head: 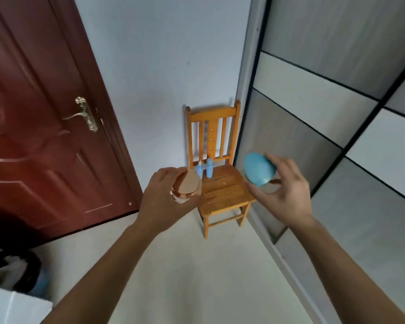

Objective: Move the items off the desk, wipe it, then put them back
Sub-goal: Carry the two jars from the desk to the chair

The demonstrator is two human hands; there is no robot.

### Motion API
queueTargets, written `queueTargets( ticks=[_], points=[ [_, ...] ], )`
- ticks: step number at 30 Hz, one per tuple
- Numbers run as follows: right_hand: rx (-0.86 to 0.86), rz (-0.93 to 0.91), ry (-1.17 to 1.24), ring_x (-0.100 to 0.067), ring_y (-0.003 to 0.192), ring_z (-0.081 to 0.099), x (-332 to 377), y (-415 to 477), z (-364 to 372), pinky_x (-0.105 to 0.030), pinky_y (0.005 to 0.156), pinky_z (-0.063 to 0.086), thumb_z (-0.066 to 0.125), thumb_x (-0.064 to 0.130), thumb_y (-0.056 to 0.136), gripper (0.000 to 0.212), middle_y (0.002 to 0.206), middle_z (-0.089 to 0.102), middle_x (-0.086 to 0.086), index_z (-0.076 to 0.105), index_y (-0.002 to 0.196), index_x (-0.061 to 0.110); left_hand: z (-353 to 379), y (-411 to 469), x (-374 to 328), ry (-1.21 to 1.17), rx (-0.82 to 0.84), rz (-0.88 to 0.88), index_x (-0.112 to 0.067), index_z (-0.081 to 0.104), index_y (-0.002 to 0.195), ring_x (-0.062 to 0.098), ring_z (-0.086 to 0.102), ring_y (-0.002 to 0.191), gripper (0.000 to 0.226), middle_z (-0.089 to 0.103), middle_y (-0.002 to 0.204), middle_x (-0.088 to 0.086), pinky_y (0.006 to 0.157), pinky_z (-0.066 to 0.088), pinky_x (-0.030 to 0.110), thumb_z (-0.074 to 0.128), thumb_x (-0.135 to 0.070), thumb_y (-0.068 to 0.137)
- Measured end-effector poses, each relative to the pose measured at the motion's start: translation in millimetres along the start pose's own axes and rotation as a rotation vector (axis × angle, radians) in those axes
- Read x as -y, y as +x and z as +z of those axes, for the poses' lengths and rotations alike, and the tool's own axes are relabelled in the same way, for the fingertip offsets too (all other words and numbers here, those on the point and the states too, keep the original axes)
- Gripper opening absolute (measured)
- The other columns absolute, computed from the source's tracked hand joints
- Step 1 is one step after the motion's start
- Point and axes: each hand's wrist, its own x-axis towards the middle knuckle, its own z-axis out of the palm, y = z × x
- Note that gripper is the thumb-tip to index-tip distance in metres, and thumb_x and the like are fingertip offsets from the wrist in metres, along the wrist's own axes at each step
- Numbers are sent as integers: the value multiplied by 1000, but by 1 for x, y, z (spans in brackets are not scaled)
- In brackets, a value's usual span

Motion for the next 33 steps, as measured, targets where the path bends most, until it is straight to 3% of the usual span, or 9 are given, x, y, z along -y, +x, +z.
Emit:
queueTargets(
  ticks=[6, 12, 18, 24, 33],
  points=[
    [48, 36, -42, -4, 101, 58, -77, 48, 19, -28, 78, 60, 75, 63, 77, 79, 122, 56, 8, 52, 140, 21, 57, 68, -1, 5, 56, -8, -16, 60, 129, 12, 53, 109, 70, 60, 123, -2, 81, 40, 12, 87, -38, 69],
    [74, 75, -56, -5, 103, 58, -137, 118, 66, -27, 79, 60, 62, 75, 78, 83, 126, 56, 7, 49, 142, 23, 120, 164, 40, 3, 62, 14, -21, 56, 130, 8, 48, 110, 73, 59, 128, -4, 78, 39, 8, 83, -49, 68],
    [89, 144, -29, -9, 104, 61, -192, 231, 125, -36, 80, 62, 66, 71, 73, 85, 127, 58, 5, 50, 141, 24, 166, 281, 78, -32, 55, -11, -26, 58, 128, 7, 52, 108, 73, 61, 127, -8, 86, 50, 20, 73, -62, 67],
    [83, 161, -21, -7, 104, 59, -242, 306, 161, -26, 78, 60, 60, 77, 73, 86, 126, 57, 7, 49, 140, 25, 201, 377, 92, 10, 74, 2, -24, 58, 127, 4, 47, 104, 71, 61, 125, -5, 79, 34, 5, 73, -60, 67],
    [253, 133, 115, -7, 108, 56, -345, 377, 215, -34, 79, 62, 60, 80, 74, 86, 125, 53, 10, 45, 142, 29, 274, 437, 98, 76, 17, -207, -29, 57, 127, 5, 46, 109, 70, 58, 130, -8, 81, 35, 10, 72, -61, 66]
  ],
)
